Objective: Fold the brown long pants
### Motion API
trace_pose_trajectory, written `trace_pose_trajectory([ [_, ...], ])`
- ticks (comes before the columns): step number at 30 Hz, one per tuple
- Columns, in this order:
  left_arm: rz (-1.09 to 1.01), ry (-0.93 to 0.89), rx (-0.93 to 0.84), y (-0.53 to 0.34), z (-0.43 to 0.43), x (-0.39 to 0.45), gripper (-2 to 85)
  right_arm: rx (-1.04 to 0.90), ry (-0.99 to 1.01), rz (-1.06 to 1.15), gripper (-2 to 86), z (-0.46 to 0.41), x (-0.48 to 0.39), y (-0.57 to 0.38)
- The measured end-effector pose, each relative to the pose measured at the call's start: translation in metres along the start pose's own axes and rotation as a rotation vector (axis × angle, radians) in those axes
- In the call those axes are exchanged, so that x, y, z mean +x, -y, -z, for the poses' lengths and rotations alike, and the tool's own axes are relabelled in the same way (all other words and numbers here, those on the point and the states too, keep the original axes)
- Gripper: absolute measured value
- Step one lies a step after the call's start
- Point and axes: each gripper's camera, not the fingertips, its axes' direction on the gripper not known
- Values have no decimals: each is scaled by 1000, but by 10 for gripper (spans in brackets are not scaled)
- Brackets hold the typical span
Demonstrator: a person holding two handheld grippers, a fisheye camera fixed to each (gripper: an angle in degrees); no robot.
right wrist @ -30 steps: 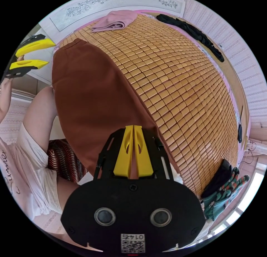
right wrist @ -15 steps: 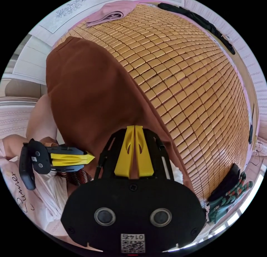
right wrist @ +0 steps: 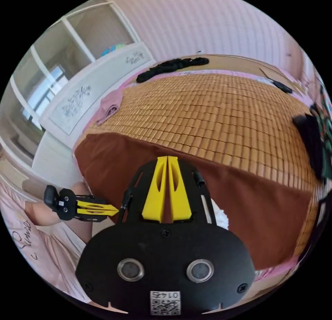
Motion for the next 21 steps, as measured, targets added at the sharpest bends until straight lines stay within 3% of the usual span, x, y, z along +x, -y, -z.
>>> trace_pose_trajectory([
  [3, -5, 32, 66, -15, -7, 3, -10, 141, -106, -293, 41, 68, 70, -94],
  [5, 19, 51, 80, -18, -7, 3, -10, 237, -295, -531, 99, 113, 118, -178],
  [9, 27, 65, 62, -18, -6, 1, -10, 282, -448, -837, 144, 137, 171, -275],
  [12, 33, 72, 46, -18, -3, -2, -10, 324, -339, -949, 147, 122, 201, -316],
  [14, 32, 72, 34, -18, -3, -5, -10, 388, -160, -1018, 138, 102, 223, -339],
  [17, 43, 55, 16, -17, -1, -12, -10, 552, -66, -1107, 88, 93, 235, -368],
  [21, 77, 13, 24, -20, 4, -24, -9, 556, -2, -1182, 35, 82, 246, -392],
])
